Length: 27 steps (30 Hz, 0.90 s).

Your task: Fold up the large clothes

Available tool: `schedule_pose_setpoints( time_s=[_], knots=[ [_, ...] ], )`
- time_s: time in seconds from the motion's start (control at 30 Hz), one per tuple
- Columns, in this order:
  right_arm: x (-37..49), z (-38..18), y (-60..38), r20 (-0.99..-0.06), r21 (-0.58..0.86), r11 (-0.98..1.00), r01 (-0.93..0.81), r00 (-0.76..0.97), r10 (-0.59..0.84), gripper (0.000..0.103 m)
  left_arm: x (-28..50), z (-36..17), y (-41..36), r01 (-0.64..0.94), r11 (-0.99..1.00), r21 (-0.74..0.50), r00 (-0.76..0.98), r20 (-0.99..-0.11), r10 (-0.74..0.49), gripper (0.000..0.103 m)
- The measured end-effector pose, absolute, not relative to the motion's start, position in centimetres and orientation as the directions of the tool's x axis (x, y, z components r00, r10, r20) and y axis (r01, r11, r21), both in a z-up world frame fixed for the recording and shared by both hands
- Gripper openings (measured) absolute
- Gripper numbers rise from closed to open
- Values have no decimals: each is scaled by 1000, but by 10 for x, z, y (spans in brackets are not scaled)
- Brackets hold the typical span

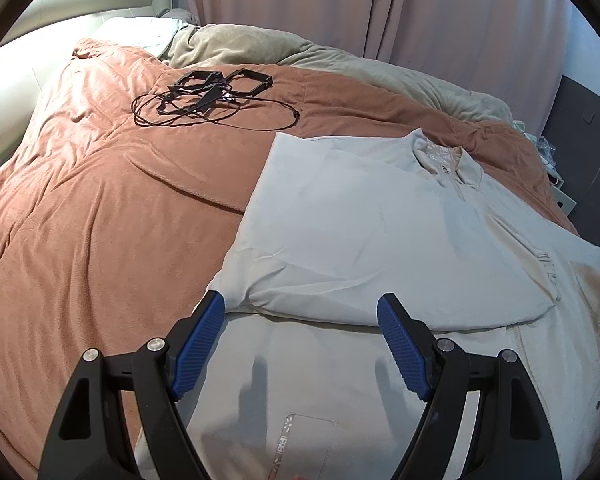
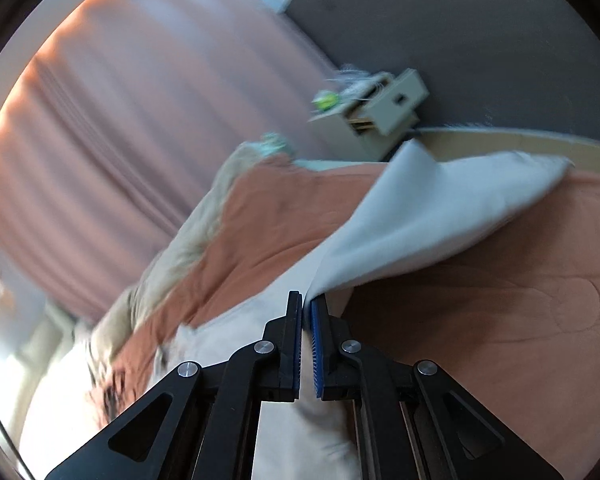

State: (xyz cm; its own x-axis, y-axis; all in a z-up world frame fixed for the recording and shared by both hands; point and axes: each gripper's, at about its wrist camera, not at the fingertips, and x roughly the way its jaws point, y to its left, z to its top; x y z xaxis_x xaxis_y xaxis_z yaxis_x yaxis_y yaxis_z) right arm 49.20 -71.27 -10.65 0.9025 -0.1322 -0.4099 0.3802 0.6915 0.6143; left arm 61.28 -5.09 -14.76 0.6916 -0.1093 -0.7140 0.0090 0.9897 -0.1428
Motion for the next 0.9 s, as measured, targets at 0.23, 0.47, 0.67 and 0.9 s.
schedule_pose_setpoints(
  time_s=[0.23,0.47,0.67,0.9],
  knots=[
    [540,-105,-628,-483,582,771,256,873,74,6,610,-140,-52,25,988,-149,703,-701,-123,80],
    [557,-141,-601,-627,569,742,355,771,111,74,606,-135,-48,28,983,-183,713,-685,-148,80],
    [493,-142,-644,-538,701,575,422,842,37,76,607,-136,-49,29,982,-187,707,-691,-152,80],
    [450,-174,-703,-593,703,395,591,794,-133,75,610,-140,-53,28,986,-167,698,-702,-139,80]
  ],
)
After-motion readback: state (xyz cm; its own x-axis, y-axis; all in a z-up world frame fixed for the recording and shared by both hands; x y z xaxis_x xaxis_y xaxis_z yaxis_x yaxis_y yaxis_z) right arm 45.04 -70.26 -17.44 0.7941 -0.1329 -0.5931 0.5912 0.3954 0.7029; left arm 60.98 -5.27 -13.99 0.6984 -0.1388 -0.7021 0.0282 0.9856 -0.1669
